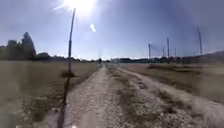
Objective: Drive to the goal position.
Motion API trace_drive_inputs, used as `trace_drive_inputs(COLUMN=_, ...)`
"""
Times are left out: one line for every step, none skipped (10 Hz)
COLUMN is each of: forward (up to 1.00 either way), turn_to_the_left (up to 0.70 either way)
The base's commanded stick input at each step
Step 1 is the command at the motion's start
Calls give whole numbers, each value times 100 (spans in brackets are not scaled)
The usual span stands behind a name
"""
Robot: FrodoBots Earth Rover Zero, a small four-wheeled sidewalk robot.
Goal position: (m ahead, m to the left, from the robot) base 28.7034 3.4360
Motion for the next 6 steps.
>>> trace_drive_inputs(forward=85, turn_to_the_left=0)
trace_drive_inputs(forward=85, turn_to_the_left=-4)
trace_drive_inputs(forward=85, turn_to_the_left=-4)
trace_drive_inputs(forward=85, turn_to_the_left=0)
trace_drive_inputs(forward=85, turn_to_the_left=0)
trace_drive_inputs(forward=85, turn_to_the_left=0)
